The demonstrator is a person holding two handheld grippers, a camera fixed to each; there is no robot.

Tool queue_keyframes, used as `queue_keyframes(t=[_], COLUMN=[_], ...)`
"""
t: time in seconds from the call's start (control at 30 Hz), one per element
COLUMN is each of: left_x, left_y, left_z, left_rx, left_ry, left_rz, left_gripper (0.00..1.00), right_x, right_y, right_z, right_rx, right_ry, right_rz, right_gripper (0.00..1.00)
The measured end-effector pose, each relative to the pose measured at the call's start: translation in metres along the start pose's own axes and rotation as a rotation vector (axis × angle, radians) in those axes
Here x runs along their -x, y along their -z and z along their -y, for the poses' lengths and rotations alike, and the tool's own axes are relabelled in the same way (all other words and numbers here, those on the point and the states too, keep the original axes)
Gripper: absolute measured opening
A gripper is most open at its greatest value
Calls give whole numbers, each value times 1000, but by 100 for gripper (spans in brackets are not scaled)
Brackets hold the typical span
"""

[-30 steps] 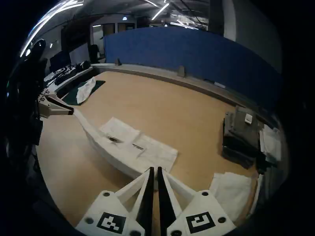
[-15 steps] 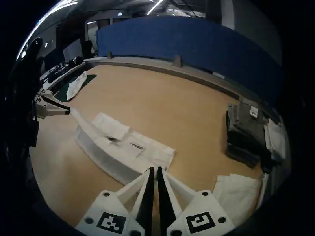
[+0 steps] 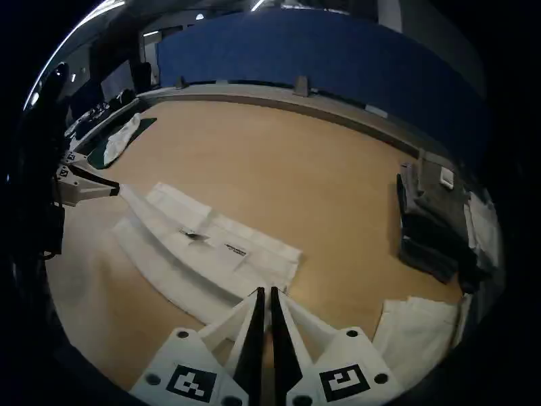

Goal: Fold towel

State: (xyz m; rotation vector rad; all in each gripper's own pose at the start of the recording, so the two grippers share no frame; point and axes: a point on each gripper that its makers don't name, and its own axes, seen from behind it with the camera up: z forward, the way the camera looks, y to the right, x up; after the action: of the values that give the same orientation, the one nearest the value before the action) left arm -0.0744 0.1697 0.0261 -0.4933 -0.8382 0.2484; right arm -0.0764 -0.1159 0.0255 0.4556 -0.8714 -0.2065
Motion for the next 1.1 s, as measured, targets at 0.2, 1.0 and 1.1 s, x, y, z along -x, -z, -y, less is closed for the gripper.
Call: queue_keyframes(t=[0.2, 1.0, 1.1], left_x=[2, 12, 11], left_y=[-5, -30, -31], left_z=[1, 20, 26], left_rx=[-1, -50, -64], left_ry=[-2, 4, 14], left_rz=[8, 56, 56], left_gripper=[6, 18, 29], right_x=[3, 6, 7], right_y=[-4, -26, -28], right_z=[0, -9, -13], right_rx=[0, 31, 49], right_ry=[-10, 10, 12], right_rz=[8, 69, 73], right_gripper=[6, 28, 36])
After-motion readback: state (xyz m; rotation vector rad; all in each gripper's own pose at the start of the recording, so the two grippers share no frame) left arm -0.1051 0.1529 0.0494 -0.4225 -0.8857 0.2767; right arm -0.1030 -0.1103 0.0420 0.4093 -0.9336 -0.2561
